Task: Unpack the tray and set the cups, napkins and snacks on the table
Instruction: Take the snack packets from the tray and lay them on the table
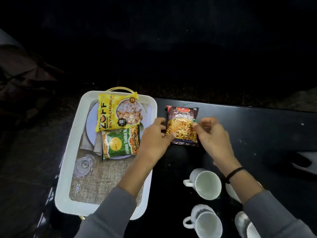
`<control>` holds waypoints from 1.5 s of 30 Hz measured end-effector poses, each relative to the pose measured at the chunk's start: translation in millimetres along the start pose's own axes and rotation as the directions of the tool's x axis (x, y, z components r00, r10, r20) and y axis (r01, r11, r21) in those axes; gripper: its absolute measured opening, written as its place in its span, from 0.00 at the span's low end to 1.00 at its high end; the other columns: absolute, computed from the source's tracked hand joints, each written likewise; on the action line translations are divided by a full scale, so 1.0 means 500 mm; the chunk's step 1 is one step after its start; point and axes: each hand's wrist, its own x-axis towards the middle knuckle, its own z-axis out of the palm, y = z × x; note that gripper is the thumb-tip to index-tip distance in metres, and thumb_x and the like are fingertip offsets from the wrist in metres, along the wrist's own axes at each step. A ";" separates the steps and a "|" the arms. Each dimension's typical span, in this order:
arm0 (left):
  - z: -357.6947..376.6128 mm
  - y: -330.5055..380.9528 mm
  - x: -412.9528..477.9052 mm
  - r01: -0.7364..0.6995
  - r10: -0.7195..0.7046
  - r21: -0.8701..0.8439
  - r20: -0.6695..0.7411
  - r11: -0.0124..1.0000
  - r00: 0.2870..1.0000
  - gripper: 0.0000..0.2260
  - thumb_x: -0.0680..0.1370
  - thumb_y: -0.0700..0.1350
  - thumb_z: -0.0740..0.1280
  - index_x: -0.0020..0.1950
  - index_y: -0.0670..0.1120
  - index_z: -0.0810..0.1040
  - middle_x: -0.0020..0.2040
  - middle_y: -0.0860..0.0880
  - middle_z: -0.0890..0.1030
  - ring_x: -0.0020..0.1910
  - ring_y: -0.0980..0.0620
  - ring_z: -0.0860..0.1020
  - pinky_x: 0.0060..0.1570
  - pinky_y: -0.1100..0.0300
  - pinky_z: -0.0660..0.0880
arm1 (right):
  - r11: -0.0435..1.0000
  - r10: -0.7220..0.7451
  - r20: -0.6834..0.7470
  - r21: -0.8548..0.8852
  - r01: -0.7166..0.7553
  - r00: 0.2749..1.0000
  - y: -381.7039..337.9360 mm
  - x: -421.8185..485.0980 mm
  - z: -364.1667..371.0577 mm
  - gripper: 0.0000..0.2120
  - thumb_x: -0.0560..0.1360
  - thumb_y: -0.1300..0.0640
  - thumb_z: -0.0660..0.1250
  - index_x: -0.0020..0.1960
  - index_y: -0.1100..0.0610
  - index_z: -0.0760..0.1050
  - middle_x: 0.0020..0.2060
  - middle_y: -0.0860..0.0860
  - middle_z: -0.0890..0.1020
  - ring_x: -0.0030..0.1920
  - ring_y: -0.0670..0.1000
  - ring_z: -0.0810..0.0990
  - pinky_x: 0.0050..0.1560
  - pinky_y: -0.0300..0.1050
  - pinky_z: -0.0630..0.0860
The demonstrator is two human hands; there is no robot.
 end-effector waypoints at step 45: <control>-0.118 -0.231 -0.168 0.198 -0.514 -0.852 -0.094 0.484 0.853 0.12 0.79 0.51 0.71 0.54 0.43 0.77 0.50 0.43 0.84 0.46 0.50 0.84 0.44 0.58 0.84 | 0.875 -0.261 0.575 -0.197 0.441 0.775 -0.128 -0.150 0.241 0.29 0.75 0.40 0.72 0.71 0.51 0.73 0.54 0.45 0.78 0.53 0.46 0.79 0.41 0.28 0.68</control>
